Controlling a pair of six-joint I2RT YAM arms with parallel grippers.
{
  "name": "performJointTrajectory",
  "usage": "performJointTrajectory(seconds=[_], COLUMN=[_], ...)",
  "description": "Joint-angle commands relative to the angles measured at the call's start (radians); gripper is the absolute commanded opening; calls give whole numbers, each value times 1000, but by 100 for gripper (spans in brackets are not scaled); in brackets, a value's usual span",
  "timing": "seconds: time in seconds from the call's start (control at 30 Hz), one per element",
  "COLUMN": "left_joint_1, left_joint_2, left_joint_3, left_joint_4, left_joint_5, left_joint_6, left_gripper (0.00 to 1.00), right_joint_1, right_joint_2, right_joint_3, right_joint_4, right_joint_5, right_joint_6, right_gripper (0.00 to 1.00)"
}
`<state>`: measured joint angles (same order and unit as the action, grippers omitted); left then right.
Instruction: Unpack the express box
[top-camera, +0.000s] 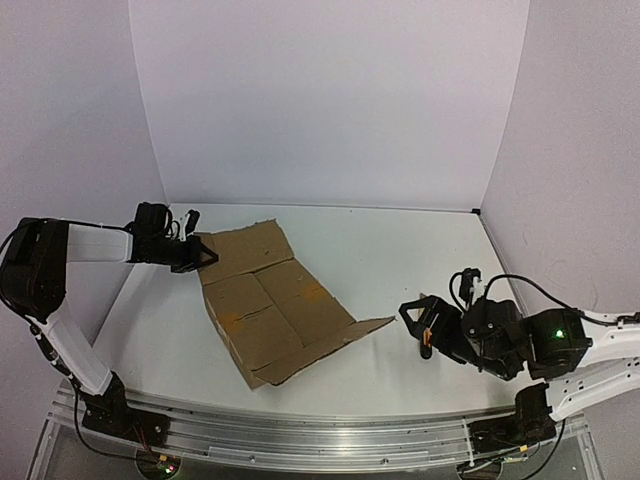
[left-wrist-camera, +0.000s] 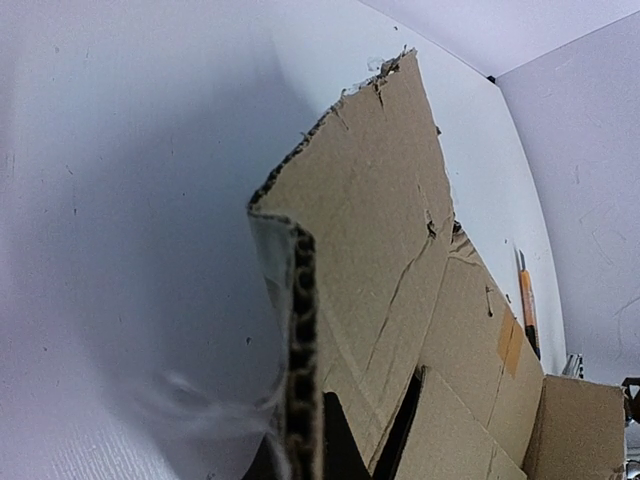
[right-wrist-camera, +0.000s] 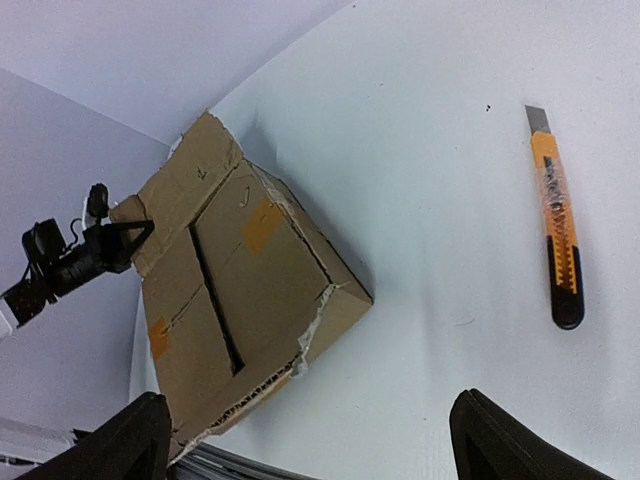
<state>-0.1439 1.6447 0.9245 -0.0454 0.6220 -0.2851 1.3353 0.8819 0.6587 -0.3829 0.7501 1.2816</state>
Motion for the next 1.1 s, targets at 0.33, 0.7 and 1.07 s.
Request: performJointTrajectory(seconds=[0.33,0.7,1.07], left_joint_1=[-9,11,180], left_joint_2=[-39,-64,-129], left_joint_3=[-38,-16,202], left_joint_4=[19,-100,-399], left_joint_5=[-26,-89,-269], left_joint_6=[4,56,374], left_gripper=[0,18,81], right_joint_1=[-285,-483,-803], right_joint_2=[390,475,635], right_joint_3=[138,69,314], right_joint_4=[302,321,85], right_joint_5=[-500,-816,-1255], right_joint_6=[232,54,-675], right_gripper=[92,0,0])
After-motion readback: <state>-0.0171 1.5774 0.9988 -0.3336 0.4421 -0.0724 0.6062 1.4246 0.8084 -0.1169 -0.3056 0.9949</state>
